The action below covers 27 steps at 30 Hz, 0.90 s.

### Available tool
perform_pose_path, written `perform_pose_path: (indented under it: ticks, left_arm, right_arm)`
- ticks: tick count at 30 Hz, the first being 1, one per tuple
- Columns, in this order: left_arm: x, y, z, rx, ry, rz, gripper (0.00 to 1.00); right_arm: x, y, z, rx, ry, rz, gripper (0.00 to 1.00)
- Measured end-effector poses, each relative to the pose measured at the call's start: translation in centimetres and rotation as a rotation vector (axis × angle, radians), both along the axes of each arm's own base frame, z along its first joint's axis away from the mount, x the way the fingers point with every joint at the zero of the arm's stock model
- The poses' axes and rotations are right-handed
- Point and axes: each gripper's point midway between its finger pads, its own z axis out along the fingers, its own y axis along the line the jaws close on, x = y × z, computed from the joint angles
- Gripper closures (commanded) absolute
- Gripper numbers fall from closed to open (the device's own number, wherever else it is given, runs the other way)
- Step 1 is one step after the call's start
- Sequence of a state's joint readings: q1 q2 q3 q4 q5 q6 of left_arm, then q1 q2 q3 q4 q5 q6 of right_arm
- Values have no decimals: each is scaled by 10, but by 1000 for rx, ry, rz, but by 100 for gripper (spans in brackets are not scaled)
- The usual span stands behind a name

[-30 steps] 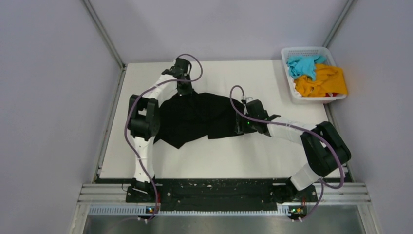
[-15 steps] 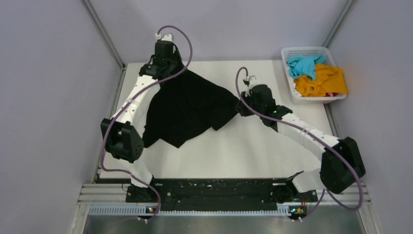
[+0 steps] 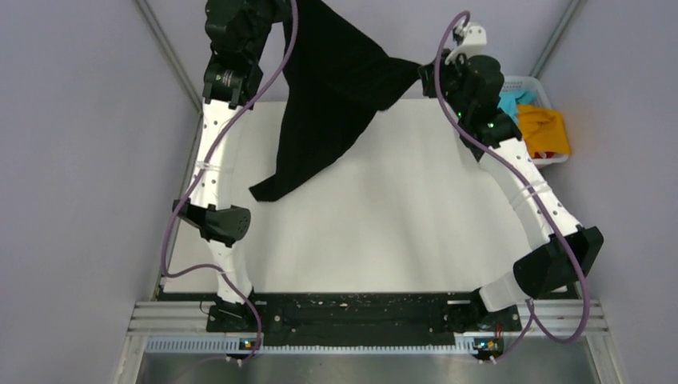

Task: Fold and stack the t-shirts
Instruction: Flatten out the tshirt

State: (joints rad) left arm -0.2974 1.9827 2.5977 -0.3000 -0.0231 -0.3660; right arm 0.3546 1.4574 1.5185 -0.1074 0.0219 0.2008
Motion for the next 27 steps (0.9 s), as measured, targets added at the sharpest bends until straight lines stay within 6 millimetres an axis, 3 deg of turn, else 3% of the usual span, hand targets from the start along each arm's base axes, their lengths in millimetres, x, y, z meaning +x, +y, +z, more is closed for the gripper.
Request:
perform_pose_path:
  ticks: [2,6,11,15,19,22,25,27]
  left_arm:
    - [-9,1,18,-26,-60,-13,100]
    - [-26,-2,37,-44,-115,-49,100]
    - [-61,5,66,-41,-179,-60,100]
    - [-107,17,89,-36,-225,-64,100]
    - [-150,36,91,-22,-233,-28,100]
    - [-166,60,61,-10,-181,73,100]
    - [-168,88,-26,5,-24,211,100]
    - [-168,107,-111,-2,138,307,100]
  right_arm:
    - [8,-3,31,6,-57,-12,100]
    - [-4,-7,83,21,-176,-5,100]
    - [-35,-14,120,22,-270,17,100]
    - [-65,-13,147,24,-338,83,100]
    - [-105,-4,162,26,-384,206,100]
    - [-139,13,146,28,-361,369,100]
    - [-166,46,95,34,-251,592,100]
    - [-188,84,33,37,-96,786,100]
